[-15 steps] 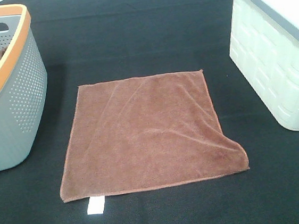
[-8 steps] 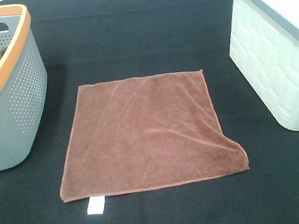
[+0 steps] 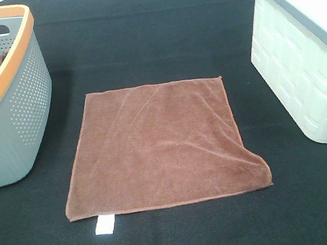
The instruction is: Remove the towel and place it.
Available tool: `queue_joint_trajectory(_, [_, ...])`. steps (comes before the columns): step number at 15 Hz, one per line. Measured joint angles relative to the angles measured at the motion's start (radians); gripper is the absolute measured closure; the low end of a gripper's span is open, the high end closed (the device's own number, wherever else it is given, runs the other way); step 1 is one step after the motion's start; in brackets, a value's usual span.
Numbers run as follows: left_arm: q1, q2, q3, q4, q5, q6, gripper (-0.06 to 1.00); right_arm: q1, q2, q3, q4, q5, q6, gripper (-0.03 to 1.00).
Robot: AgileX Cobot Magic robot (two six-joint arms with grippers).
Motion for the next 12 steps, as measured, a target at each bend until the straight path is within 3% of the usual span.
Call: queue_joint_trajectory(12, [0.018, -0.038, 0.005, 0.0, 0.0, 0.0, 0.26, 0.0, -0.1, 0.002, 0.003, 0.0, 0.0, 0.2])
